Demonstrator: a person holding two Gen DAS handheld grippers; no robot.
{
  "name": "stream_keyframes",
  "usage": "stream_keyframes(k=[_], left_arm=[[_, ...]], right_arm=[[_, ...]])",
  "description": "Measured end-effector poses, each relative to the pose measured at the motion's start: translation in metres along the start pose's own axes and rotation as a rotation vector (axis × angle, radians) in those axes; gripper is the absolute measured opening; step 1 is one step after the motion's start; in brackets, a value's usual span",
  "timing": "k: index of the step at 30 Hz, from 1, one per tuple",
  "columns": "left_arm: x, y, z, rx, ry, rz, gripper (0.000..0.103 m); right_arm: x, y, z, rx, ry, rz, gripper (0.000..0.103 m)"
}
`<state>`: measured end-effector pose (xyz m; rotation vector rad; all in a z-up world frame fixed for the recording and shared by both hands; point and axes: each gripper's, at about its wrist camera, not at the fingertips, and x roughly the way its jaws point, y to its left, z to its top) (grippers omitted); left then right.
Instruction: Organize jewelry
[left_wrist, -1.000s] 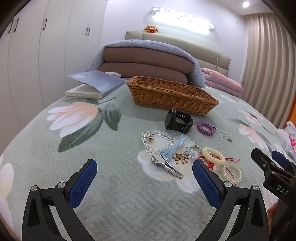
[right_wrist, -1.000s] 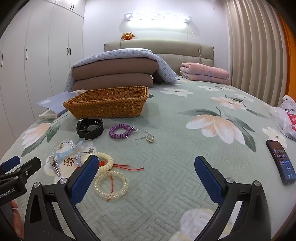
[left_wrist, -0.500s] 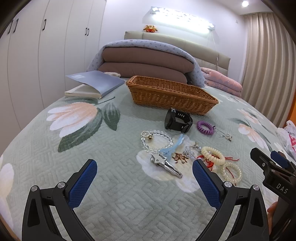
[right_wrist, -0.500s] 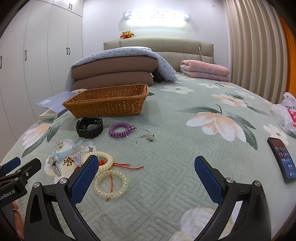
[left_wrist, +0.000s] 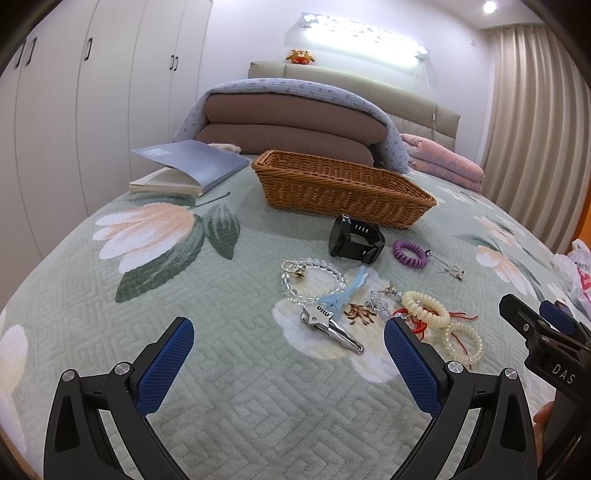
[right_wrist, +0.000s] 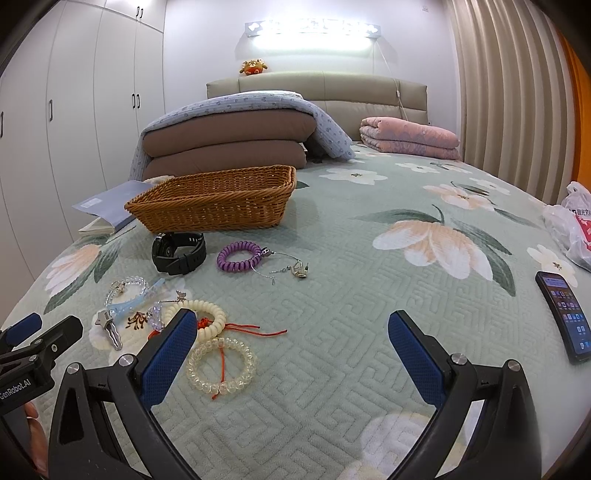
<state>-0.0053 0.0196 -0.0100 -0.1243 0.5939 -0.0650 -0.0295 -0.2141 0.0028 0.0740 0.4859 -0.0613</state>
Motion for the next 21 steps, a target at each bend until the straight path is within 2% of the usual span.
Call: stream_keyframes(k=[9,14,21], left_arm=[[0.000,0.001,-0.001,-0.005,-0.004,0.002,0.103],[-0.003,0.002,-0.001,-0.014,-0.020,0.011,0.103],[-0.003,-0.008,-0.002,0.031,-0.038,0.045,0.103]], right_arm=[[-0.002,-0.001,-0.001,0.004,-0.008,0.004,0.103],[-0.006,-0.005,-0.001,0.034,-0.028,0.047,0.103],[-0.003,-0.008,-0.002,0.027,-0.003,0.065,0.103]])
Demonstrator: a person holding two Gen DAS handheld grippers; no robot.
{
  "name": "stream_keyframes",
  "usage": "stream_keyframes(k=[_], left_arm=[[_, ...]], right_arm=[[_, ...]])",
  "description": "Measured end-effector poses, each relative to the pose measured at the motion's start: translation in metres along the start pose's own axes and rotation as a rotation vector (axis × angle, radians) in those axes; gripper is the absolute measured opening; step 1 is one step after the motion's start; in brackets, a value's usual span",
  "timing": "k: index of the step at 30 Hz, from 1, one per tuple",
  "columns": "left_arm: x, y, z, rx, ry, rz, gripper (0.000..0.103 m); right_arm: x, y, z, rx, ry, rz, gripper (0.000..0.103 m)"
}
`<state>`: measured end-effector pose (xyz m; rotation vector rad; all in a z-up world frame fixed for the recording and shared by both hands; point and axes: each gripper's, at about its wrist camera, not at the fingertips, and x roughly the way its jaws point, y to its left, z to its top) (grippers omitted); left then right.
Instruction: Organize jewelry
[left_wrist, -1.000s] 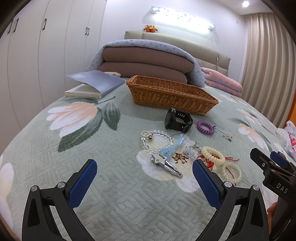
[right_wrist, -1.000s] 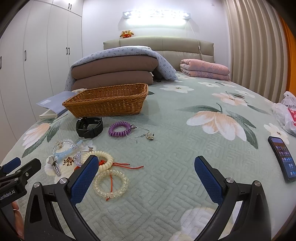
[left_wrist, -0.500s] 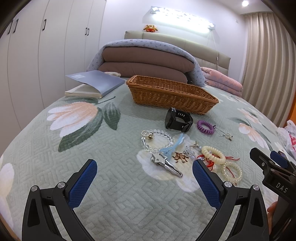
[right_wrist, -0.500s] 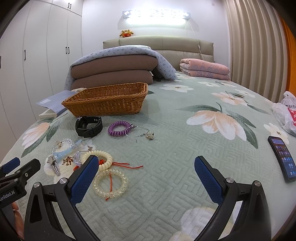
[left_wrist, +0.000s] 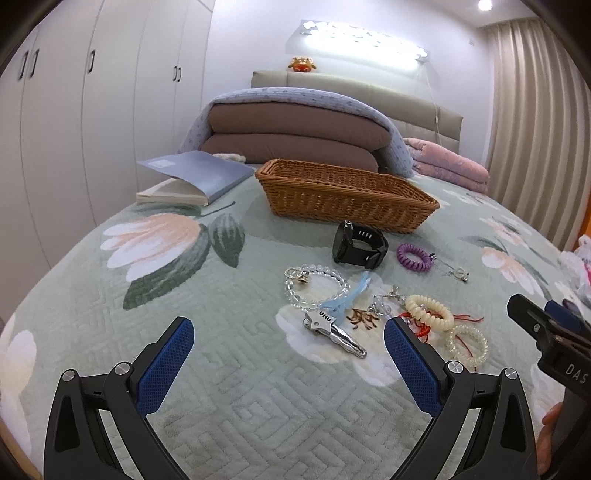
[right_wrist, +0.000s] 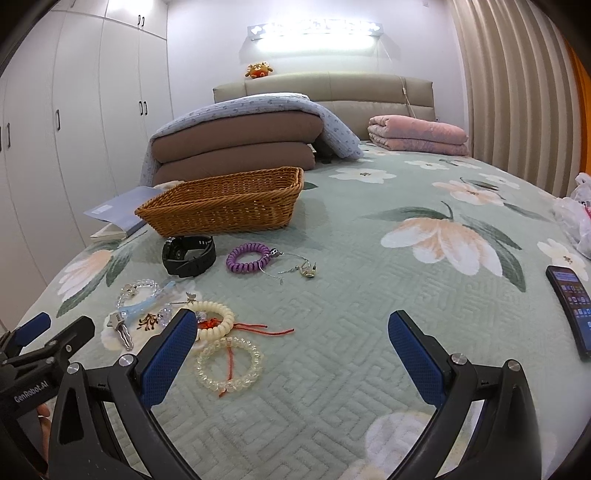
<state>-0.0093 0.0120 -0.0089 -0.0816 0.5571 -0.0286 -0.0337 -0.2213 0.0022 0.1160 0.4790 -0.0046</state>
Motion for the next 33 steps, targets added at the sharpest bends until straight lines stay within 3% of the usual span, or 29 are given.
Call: stream_keyframes(k=[5,8,17,24,27,31,33], left_arm=[[-0.001,-0.006,-0.001,0.038,-0.010,0.021,0.103],[0.001,-0.008,-0.001,0.048,-0.007,0.028,0.103],[0.002,-0.002,0.000,0.011,0.002,0.018,0.103],[0.004,0.017,-0.005,-0.084,0.116,-0.036,0.103],[0.001,0.017,-0.010,-0.074,0.130,-0.036,0.102],[0.004,0.015,-0.009,-0.064,0.161,-0.060,0.102],[0.007,0.016,-0.007,-0.077,0.177,-0.094,0.102]], right_arm=[[0.000,0.001,0.000,-0.014,0.006,0.003,0.103],[-0.002,0.006,0.000,-0.042,-0.050,0.002,0.103],[-0.001,0.007,-0.001,-0.052,-0.001,0.006,0.103],[0.003,-0.007,0.001,-0.007,0.031,0.065,0.103],[0.007,-0.012,0.004,0.007,0.069,0.095,0.103],[0.015,-0.011,0.010,-0.015,0.116,0.101,0.093],[0.018,-0.009,0.014,-0.045,0.128,0.096,0.081]])
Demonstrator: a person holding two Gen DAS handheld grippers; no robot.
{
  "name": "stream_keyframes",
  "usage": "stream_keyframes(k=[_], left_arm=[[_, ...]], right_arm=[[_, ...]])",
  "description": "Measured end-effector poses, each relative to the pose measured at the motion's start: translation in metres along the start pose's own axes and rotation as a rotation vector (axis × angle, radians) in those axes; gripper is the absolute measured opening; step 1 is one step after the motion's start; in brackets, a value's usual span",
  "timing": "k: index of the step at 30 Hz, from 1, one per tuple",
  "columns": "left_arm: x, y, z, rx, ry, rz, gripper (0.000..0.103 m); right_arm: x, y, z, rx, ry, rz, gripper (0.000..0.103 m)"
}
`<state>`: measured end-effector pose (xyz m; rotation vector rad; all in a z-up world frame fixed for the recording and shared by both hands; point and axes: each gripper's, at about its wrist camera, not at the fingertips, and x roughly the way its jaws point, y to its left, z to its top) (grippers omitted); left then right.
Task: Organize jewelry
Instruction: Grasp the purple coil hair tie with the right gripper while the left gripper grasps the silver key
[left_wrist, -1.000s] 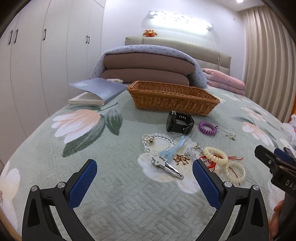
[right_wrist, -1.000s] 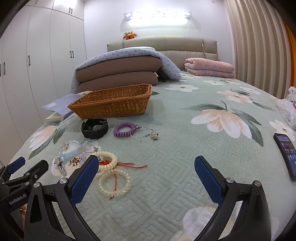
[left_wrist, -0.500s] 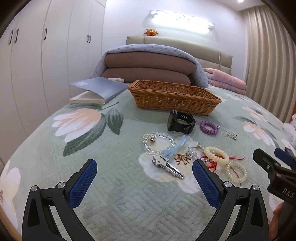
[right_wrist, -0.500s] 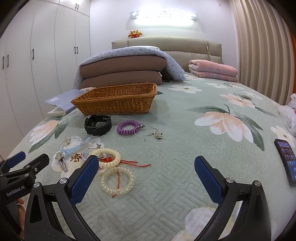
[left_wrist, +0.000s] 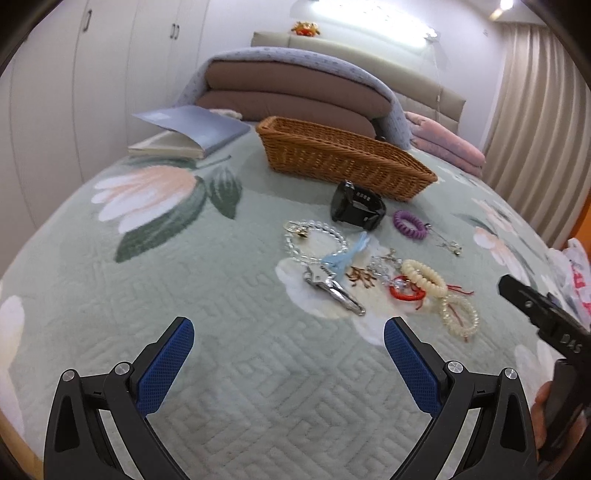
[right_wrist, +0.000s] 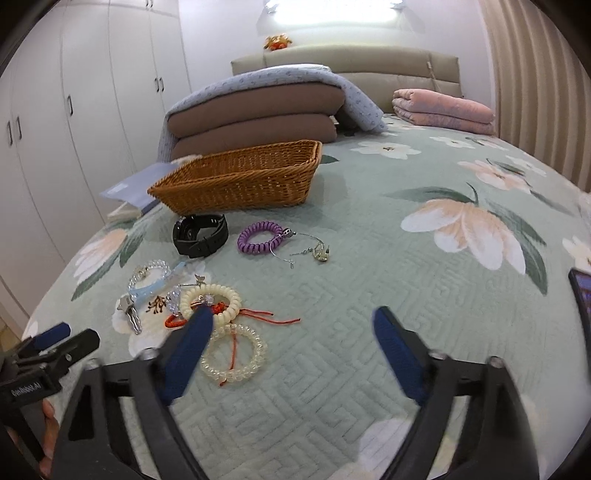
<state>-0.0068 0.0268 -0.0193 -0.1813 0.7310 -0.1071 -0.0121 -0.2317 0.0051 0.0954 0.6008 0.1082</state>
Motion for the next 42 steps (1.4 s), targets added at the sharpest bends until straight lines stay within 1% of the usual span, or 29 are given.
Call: stream_keyframes(k=[2,4,6,8,10,11,12,13,14,17,20,22,23,25,26,29,31,32,34,37,39,40,41,42], left_arm=[[0.001,0.001,0.003,-0.003,0.013,-0.014,0.101],[0.004,0.001,0.007,-0.009,0.029,-0.020,0.097],[0.008,0.000,0.011,-0.020,0.039,-0.025,0.097],[0.014,-0.006,0.016,-0.021,0.043,-0.016,0.096],[0.021,-0.014,0.022,-0.006,0.046,0.014,0.096],[0.025,-0.019,0.024,0.000,0.048,0.029,0.096],[0.029,-0.023,0.025,0.006,0.051,0.041,0.096],[0.032,-0.026,0.025,0.011,0.054,0.048,0.096],[0.034,-0.028,0.025,0.015,0.060,0.054,0.096],[0.040,-0.032,0.025,0.039,0.071,0.083,0.093],[0.045,-0.031,0.025,0.031,0.088,0.091,0.086],[0.051,-0.029,0.026,0.021,0.107,0.102,0.079],[0.051,-0.030,0.025,0.023,0.106,0.109,0.078],[0.051,-0.033,0.025,0.033,0.101,0.107,0.077],[0.051,-0.033,0.025,0.040,0.101,0.107,0.077],[0.051,-0.035,0.022,0.062,0.104,0.121,0.070],[0.047,-0.031,0.020,0.065,0.102,0.114,0.062],[0.045,-0.028,0.020,0.063,0.102,0.107,0.059],[0.042,-0.021,0.020,0.050,0.102,0.092,0.052],[0.041,-0.013,0.021,0.020,0.103,0.050,0.052],[0.041,-0.010,0.023,0.004,0.106,0.034,0.052],[0.042,-0.010,0.023,-0.004,0.107,0.031,0.052],[0.043,-0.009,0.024,-0.015,0.108,0.029,0.052],[0.043,-0.009,0.024,-0.020,0.107,0.030,0.052]], right_arm=[[0.001,0.003,0.007,-0.051,0.001,-0.015,0.076],[0.001,0.007,0.015,-0.103,-0.007,-0.028,0.075],[0.004,0.008,0.027,-0.147,-0.008,-0.027,0.067],[0.010,0.011,0.042,-0.190,-0.013,-0.015,0.067],[0.018,0.012,0.053,-0.226,-0.018,-0.006,0.064],[0.027,0.013,0.061,-0.252,-0.006,0.005,0.061],[0.036,0.011,0.066,-0.260,0.010,0.005,0.055],[0.046,0.008,0.071,-0.258,0.037,0.006,0.051],[0.055,0.004,0.074,-0.247,0.064,0.020,0.049],[0.080,-0.007,0.081,-0.214,0.123,0.088,0.048],[0.095,0.001,0.085,-0.242,0.145,0.138,0.048],[0.102,0.013,0.086,-0.301,0.151,0.128,0.048],[0.109,0.021,0.086,-0.344,0.157,0.113,0.048],[0.122,0.028,0.086,-0.392,0.178,0.098,0.042],[0.130,0.030,0.086,-0.406,0.195,0.095,0.042],[0.147,0.030,0.085,-0.418,0.234,0.095,0.041],[0.157,0.029,0.082,-0.414,0.253,0.112,0.041],[0.160,0.029,0.080,-0.409,0.264,0.121,0.041],[0.160,0.029,0.078,-0.410,0.260,0.123,0.041],[0.161,0.031,0.076,-0.423,0.257,0.130,0.041],[0.162,0.035,0.075,-0.436,0.259,0.141,0.033],[0.161,0.038,0.074,-0.446,0.253,0.141,0.031],[0.160,0.040,0.073,-0.454,0.251,0.151,0.022],[0.159,0.042,0.072,-0.463,0.250,0.161,0.016]])
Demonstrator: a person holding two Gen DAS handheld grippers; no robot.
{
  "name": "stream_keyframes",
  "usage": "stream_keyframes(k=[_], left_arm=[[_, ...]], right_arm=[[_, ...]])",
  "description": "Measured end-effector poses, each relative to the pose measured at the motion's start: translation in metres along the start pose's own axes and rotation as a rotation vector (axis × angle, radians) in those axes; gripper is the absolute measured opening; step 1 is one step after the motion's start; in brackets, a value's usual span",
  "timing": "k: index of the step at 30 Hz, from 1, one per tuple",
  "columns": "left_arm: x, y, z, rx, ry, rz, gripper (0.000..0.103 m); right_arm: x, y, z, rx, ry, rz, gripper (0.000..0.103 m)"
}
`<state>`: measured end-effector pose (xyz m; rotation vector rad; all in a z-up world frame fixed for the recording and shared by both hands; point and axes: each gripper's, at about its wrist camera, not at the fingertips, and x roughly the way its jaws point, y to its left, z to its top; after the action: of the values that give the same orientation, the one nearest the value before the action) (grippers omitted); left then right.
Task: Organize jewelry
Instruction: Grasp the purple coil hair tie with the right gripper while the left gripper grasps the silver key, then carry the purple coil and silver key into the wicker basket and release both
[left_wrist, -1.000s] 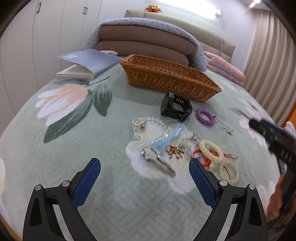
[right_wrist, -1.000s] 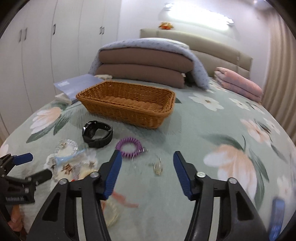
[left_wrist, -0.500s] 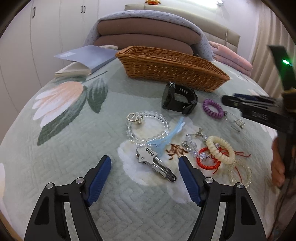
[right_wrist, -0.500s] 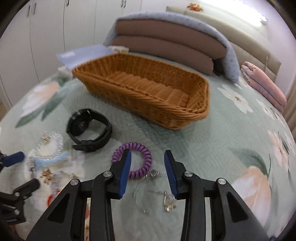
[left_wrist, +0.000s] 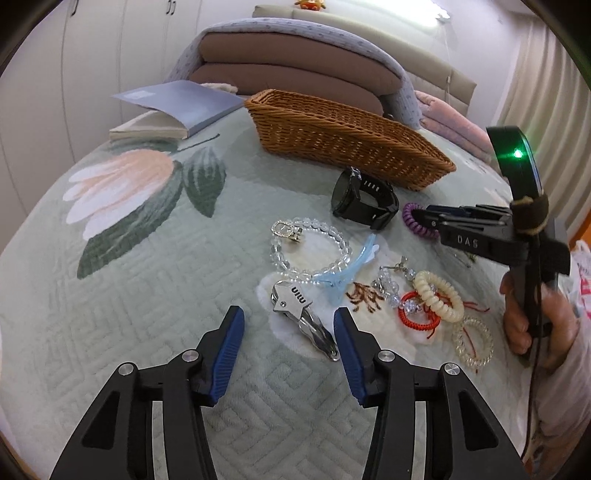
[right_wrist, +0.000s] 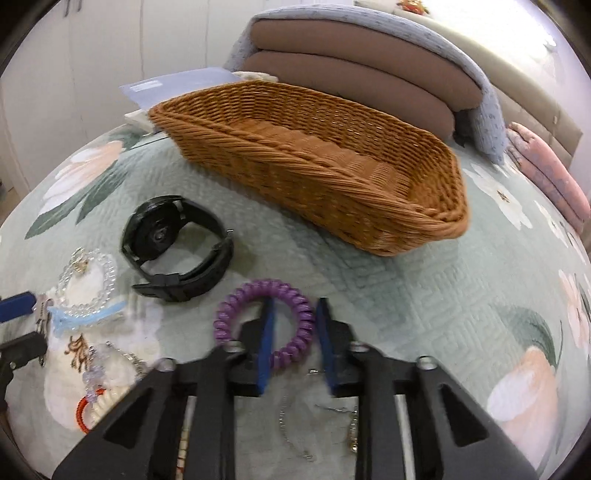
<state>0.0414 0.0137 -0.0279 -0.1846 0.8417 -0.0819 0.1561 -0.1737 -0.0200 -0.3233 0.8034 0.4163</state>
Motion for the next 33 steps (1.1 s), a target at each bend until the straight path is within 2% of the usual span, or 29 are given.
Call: stream_keyframes(k=[3,4,6,8,10,11,17,29,30,33], left_arm=[[0.003,-0.002,0.001,0.007,-0.007,0.013,0.050],[0.003,-0.003,0.000,0.014,-0.011,0.023,0.039],[0.003,-0.004,0.000,0.024,-0.014,0.017,0.027],[0.003,-0.004,0.002,0.037,-0.011,-0.005,0.023],[0.003,-0.002,0.003,0.048,-0.012,-0.022,0.013],[0.002,0.000,0.004,0.049,-0.011,-0.044,0.012],[-0.001,0.006,0.003,0.058,-0.003,-0.106,0.011],[-0.013,0.004,0.002,0.071,-0.053,-0.129,0.010],[-0.015,0.005,0.003,0.066,-0.057,-0.129,0.006],[-0.022,0.007,0.008,0.059,-0.075,-0.141,0.006]], right_arm=[[-0.001,0.005,0.000,-0.023,-0.006,-0.014,0.016],[-0.002,0.004,0.000,-0.021,-0.007,-0.010,0.016],[-0.003,0.004,-0.001,-0.013,-0.011,0.003,0.015],[-0.005,0.004,-0.002,-0.007,-0.016,0.024,0.015],[-0.006,0.004,-0.003,-0.010,-0.023,0.034,0.015],[-0.008,0.005,-0.003,-0.010,-0.029,0.039,0.015],[-0.020,0.003,-0.006,0.017,-0.068,0.089,0.015],[-0.032,0.000,-0.008,0.040,-0.119,0.100,0.014],[-0.034,-0.001,-0.008,0.041,-0.127,0.098,0.014],[-0.042,-0.004,-0.008,0.063,-0.153,0.121,0.014]])
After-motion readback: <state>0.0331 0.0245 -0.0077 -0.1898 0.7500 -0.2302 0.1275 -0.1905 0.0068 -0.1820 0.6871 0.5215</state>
